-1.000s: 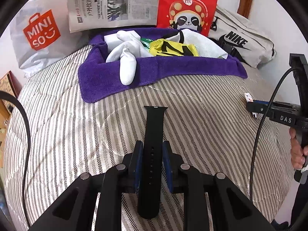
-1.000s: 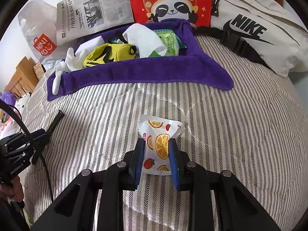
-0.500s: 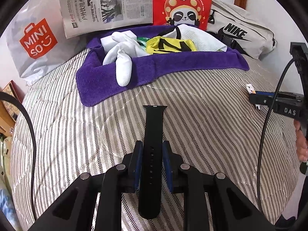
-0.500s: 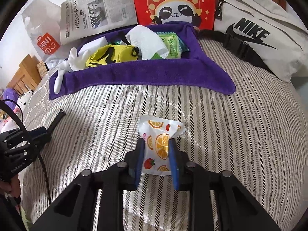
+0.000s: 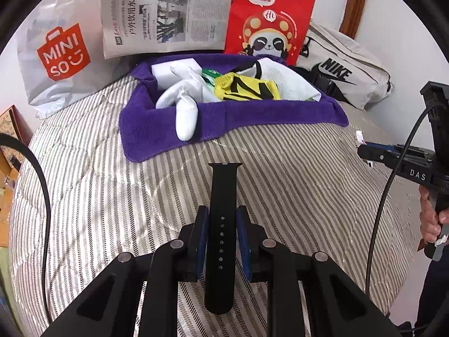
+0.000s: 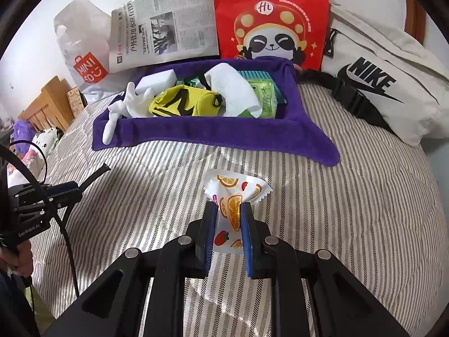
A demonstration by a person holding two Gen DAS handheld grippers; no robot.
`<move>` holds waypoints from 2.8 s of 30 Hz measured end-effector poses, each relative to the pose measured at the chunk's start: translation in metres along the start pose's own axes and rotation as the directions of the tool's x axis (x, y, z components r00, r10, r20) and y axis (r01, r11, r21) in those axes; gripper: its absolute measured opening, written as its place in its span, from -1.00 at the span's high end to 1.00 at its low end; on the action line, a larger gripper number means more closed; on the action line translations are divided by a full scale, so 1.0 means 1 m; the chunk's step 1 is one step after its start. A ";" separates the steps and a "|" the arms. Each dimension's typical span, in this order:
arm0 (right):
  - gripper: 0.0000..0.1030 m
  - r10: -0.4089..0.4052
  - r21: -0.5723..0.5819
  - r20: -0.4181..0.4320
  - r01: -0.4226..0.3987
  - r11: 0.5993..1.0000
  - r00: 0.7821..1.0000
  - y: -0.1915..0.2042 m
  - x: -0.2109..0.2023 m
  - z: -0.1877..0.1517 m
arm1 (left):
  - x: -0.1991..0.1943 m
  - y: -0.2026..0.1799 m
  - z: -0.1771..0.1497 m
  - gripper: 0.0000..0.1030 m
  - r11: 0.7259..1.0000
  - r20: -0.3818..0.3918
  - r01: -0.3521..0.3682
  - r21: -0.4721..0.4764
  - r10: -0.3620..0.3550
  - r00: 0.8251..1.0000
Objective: Organize soft objects
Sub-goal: 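Carry the packet with the right gripper while the left carries the band over the towel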
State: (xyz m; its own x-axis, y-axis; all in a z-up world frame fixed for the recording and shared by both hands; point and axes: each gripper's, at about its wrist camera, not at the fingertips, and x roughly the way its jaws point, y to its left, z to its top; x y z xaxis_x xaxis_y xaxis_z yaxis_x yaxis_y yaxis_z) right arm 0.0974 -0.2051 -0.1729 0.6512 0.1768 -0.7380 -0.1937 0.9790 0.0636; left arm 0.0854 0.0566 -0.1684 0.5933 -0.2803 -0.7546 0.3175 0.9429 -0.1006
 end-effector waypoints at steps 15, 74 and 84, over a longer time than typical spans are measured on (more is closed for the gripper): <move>0.65 0.013 -0.027 0.030 -0.012 1.000 0.999 0.006 -0.006 0.029 | -0.022 0.000 0.030 0.62 1.000 0.055 -0.003 0.016 0.002 0.998; 0.65 -0.048 -0.023 0.041 0.049 0.999 0.998 -0.038 0.093 0.199 | 0.069 0.013 0.179 0.62 0.998 0.054 0.047 0.040 -0.049 0.997; 0.65 -0.053 0.001 -0.013 0.053 0.999 0.999 -0.052 0.130 0.207 | 0.098 0.013 0.191 0.62 0.997 0.025 0.069 0.036 -0.070 0.997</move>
State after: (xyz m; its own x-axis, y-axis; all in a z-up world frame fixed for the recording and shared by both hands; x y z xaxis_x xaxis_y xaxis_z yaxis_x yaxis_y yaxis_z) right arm 0.3443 -0.2117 -0.1333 0.6507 0.1236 -0.7492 -0.1583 0.9871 0.0254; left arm 0.2887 0.0070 -0.1201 0.5881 -0.3499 -0.7292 0.3838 0.9143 -0.1292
